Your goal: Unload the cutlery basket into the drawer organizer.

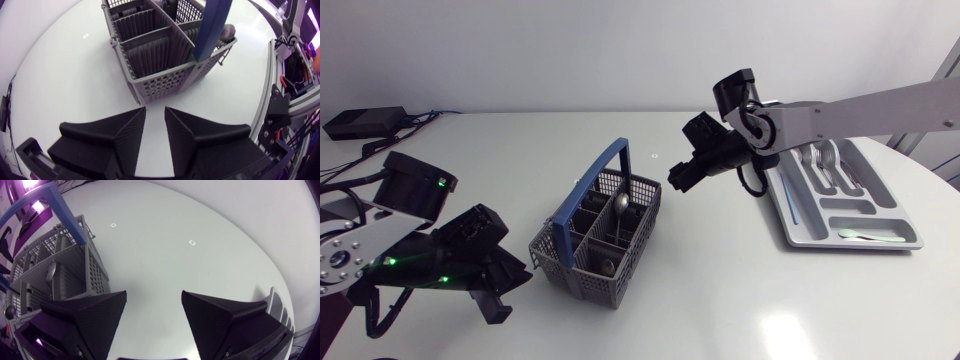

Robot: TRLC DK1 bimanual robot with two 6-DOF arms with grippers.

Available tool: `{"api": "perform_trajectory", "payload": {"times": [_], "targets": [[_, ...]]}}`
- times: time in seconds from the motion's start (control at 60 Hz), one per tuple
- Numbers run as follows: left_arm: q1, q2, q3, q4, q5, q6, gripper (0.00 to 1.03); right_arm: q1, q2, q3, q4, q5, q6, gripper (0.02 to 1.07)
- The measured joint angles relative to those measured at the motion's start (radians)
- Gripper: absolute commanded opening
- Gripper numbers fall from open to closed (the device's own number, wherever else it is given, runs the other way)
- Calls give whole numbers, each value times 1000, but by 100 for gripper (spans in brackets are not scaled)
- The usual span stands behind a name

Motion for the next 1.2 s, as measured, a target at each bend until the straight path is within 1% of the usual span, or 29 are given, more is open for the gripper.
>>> {"api": "perform_trajectory", "payload": {"times": [0.017,0.033,0.05,0.067,0.1,0.15,0.217,0.383,0.55,0.75,1.017,1.067,1.133,1.167,1.2], "targets": [[-2,9,-2,6,0,-1,28,0,15,16,-7,-11,6,55],[-2,15,-3,10,0,-3,27,0,22,24,-11,-18,8,51],[-3,23,-5,15,0,-3,26,0,30,34,-15,-24,13,44],[-5,31,-5,19,0,-3,26,0,35,42,-20,-31,18,41],[-7,49,-8,38,0,-7,24,0,47,61,-35,-56,30,27],[-8,74,-8,72,0,-11,24,0,58,83,-49,-94,39,18],[-8,107,-8,108,0,-16,24,0,69,109,-70,-138,45,13],[-8,209,-5,187,0,-34,24,19,76,134,-141,-249,45,13],[-3,298,24,234,0,-37,24,24,72,124,-172,-272,27,13],[21,394,100,270,-8,-37,24,21,3,26,-198,-269,18,13],[67,583,294,287,-14,-36,25,3,-159,-154,-228,-237,19,13],[76,615,339,293,-10,-35,25,3,-182,-177,-229,-214,20,13],[92,652,388,314,7,-36,25,3,-210,-197,-231,-187,31,22],[99,656,396,320,14,-36,28,3,-220,-202,-230,-185,35,28],[108,657,398,323,21,-35,29,3,-238,-209,-231,-174,42,35]]}}
